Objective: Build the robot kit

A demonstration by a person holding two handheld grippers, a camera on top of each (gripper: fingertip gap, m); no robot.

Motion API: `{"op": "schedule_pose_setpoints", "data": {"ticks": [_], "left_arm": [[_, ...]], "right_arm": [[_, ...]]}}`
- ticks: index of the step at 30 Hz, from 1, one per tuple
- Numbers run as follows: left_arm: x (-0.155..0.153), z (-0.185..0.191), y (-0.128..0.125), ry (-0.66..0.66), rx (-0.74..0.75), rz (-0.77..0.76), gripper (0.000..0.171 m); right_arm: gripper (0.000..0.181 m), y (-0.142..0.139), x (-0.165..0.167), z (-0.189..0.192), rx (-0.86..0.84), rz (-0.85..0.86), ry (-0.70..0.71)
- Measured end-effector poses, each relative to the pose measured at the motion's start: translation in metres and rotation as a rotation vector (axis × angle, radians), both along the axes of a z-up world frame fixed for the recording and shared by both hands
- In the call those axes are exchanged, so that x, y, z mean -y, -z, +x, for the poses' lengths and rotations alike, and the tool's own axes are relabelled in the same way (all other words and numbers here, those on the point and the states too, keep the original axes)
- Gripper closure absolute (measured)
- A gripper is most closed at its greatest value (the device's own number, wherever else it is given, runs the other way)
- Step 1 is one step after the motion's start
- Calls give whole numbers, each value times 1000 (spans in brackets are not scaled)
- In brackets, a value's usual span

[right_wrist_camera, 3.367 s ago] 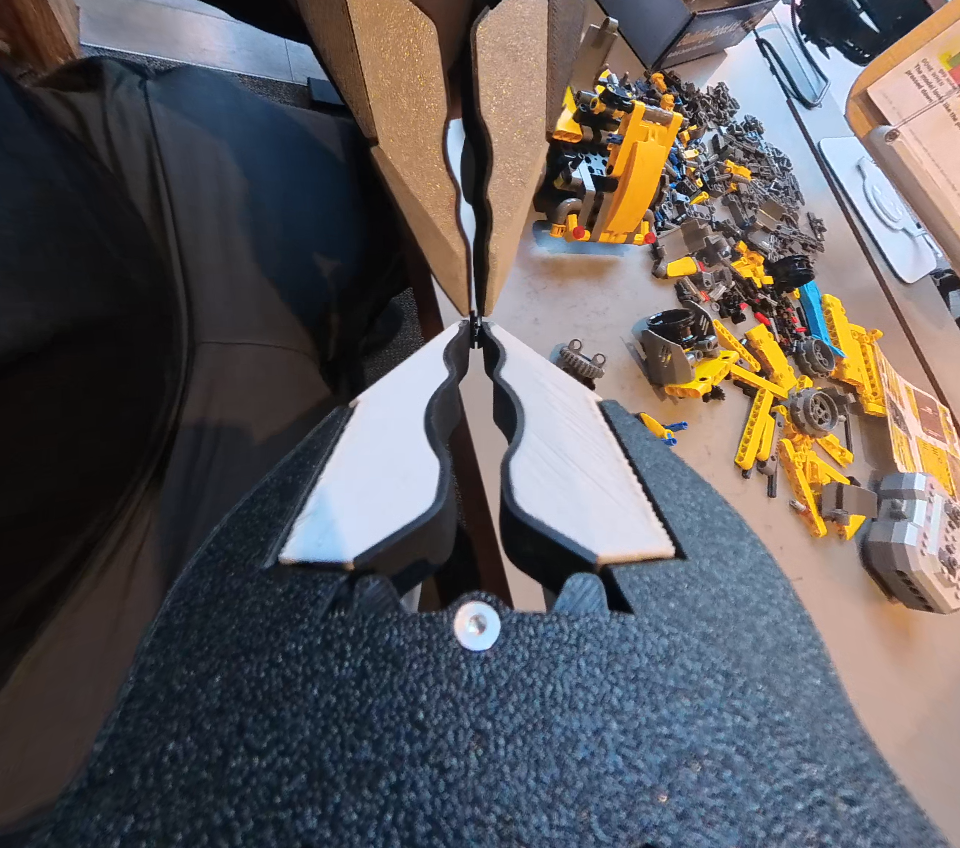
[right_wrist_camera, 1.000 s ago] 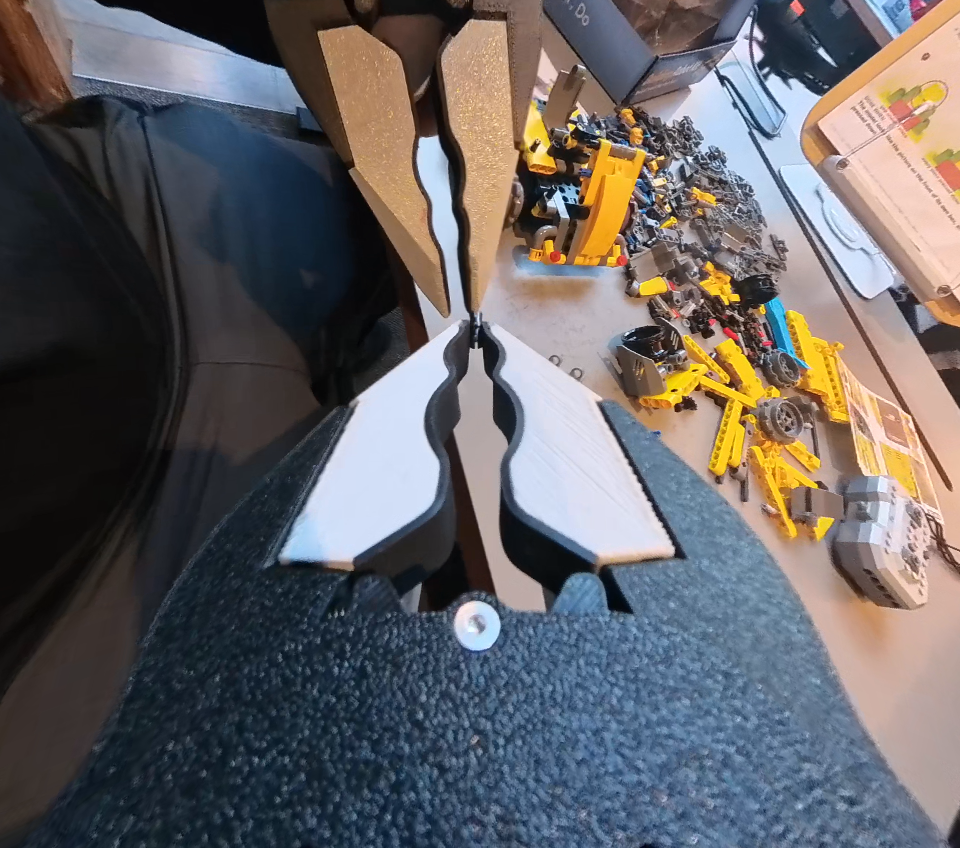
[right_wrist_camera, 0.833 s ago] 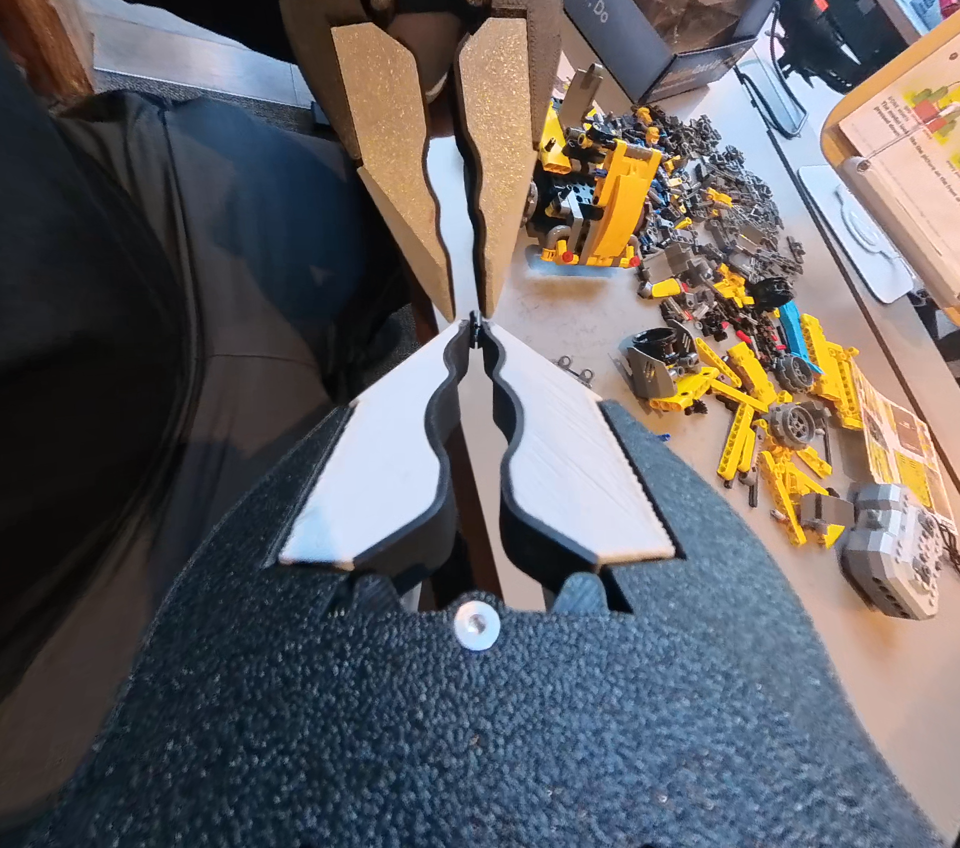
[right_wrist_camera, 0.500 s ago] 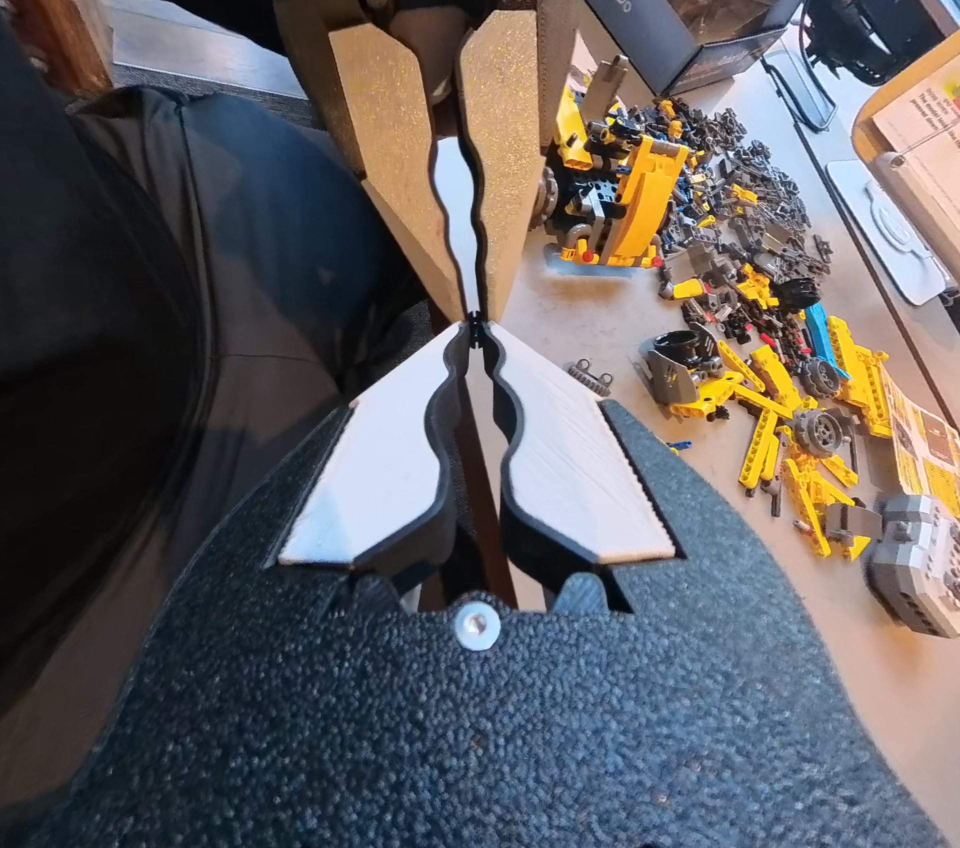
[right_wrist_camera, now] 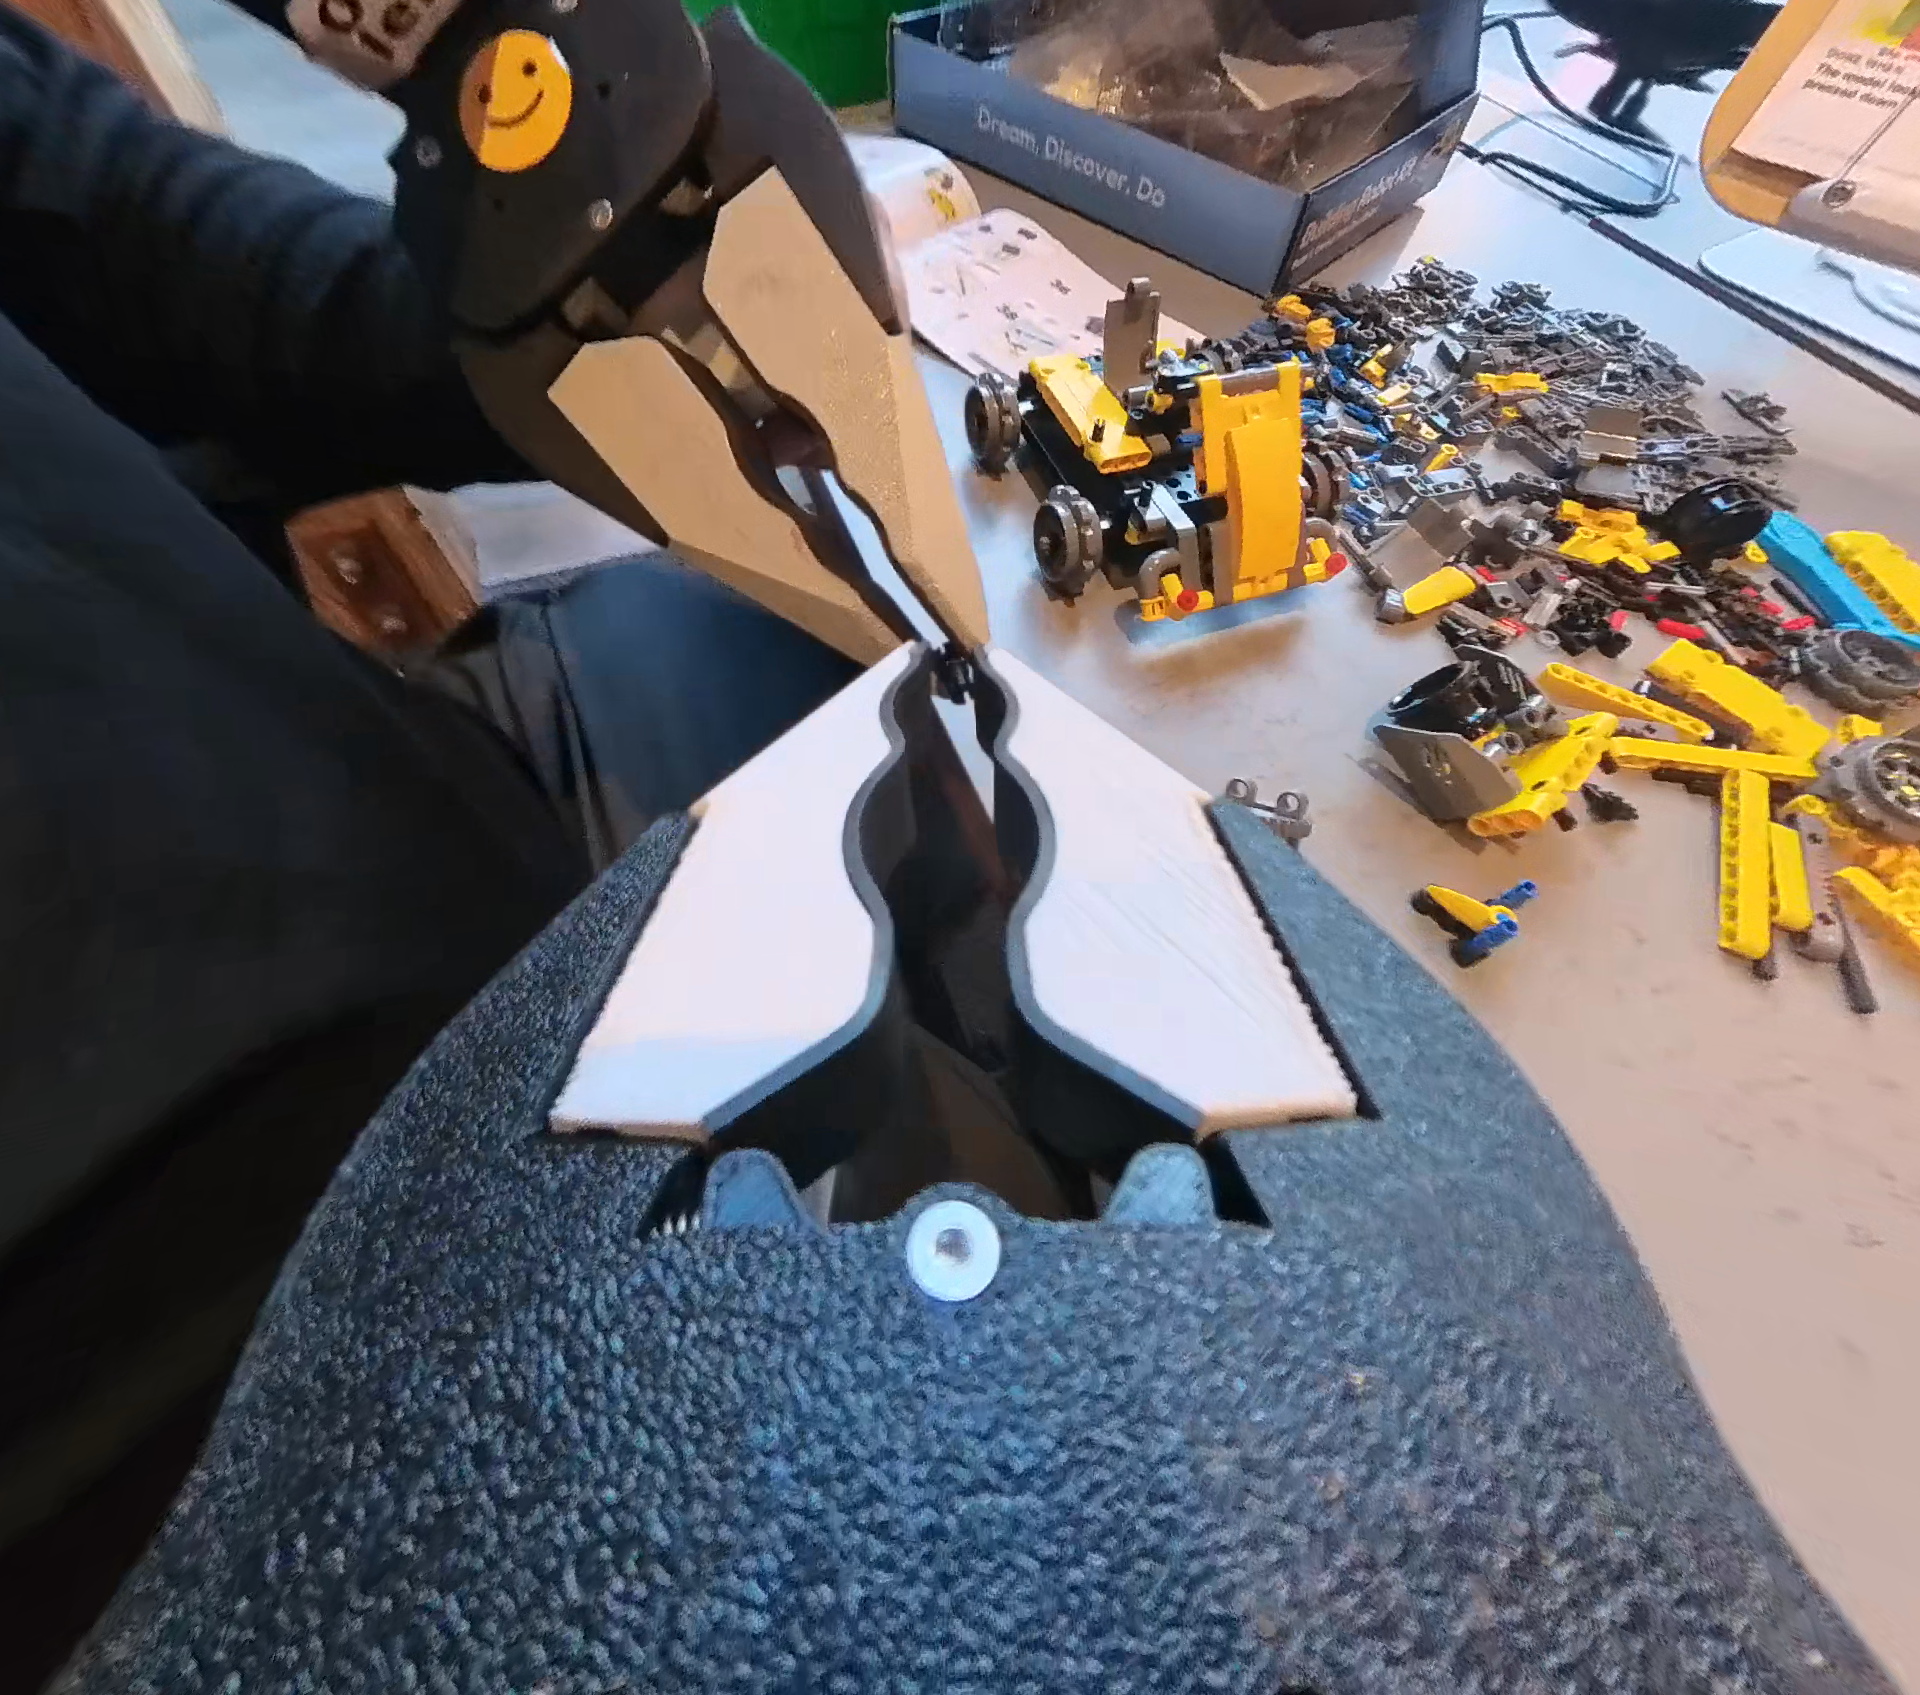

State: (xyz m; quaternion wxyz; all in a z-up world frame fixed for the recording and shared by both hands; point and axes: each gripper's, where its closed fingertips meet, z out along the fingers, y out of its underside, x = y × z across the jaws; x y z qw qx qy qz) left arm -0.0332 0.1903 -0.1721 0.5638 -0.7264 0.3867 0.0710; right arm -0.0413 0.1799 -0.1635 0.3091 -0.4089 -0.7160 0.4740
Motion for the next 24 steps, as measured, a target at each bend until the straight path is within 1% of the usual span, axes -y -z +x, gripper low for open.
{"op": "schedule_pose_setpoints", "data": {"ticks": [3, 8, 12, 15, 21, 24], "left_arm": [[1, 2, -6, -7, -4, 21, 169], [1, 4, -8, -23, -7, 36, 169], [0, 1, -6, -40, -5, 41, 169], [-1, -3, -5, -51, 2, 40, 169], [-5, -11, -6, -81, 11, 62, 169], [-7, -17, -10, -107, 17, 96, 169]], "right_arm": [[172, -6, 3, 3, -1, -81, -2], [169, -9, 3, 5, 10, -187, -1], [160, -7, 5, 6, 25, -265, -13], [159, -3, 3, 5, 46, -318, -18], [156, -4, -8, 1, 30, -415, 10], [157, -7, -18, -2, 45, -490, 36]]}}
